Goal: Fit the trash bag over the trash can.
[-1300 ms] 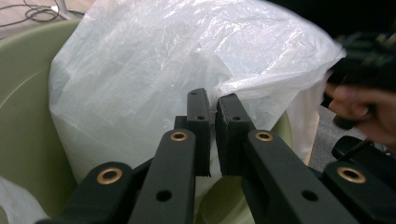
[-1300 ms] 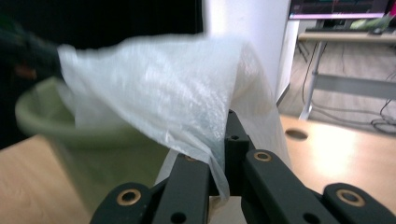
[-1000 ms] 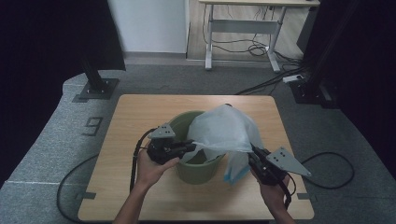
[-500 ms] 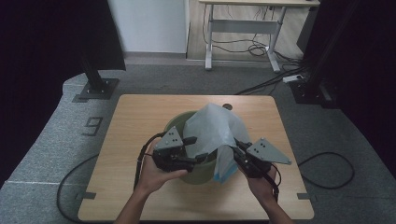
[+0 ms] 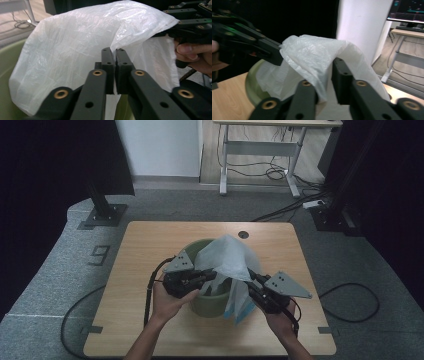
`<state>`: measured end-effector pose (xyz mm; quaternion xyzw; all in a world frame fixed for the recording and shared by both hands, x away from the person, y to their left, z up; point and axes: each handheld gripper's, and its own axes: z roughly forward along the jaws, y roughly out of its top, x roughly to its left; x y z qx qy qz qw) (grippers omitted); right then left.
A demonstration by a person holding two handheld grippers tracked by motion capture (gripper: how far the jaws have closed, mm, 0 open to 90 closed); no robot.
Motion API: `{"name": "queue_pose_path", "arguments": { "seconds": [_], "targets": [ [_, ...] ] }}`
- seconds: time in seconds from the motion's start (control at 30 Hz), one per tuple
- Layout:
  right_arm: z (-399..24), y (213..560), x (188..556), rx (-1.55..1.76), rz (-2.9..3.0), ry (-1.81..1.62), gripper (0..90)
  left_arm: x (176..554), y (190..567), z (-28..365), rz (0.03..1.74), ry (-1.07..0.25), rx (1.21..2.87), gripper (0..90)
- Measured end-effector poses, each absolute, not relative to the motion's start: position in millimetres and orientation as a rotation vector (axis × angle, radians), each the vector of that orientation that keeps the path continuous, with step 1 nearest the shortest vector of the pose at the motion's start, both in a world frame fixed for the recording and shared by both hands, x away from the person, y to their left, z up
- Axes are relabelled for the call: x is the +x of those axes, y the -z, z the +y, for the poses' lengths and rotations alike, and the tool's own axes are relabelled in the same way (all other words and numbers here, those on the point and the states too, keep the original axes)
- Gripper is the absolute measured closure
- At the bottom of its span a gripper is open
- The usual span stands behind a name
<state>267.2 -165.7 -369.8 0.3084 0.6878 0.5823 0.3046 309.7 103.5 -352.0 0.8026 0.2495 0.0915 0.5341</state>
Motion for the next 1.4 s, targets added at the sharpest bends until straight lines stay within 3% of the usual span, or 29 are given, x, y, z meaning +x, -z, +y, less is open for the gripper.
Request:
{"name": "queue_pose_path", "arguments": {
  "seconds": [0.13, 0.23, 0.7, 1.0, 1.4],
  "targets": [
    [-166, 374, 263, 0.804, 1.847, -1.554, 59.0, 311, 353, 108, 0.618, -0.225, 1.916, 89.9],
    [-168, 377, 255, 0.779, 1.872, -1.536, 54.3, 313, 353, 116, 0.654, -0.244, 1.904, 90.0],
    [-205, 376, 223, 0.778, 1.847, -1.76, 45.2, 318, 358, 149, 0.785, -0.291, 1.891, 90.0],
    [-227, 393, 249, 0.911, 1.84, -1.68, 41.2, 318, 356, 174, 0.842, -0.317, 1.87, 90.0],
    [-228, 450, 278, 1.08, 1.871, -1.636, 26.5, 325, 355, 198, 0.904, -0.339, 1.808, 90.0]
  ]
}}
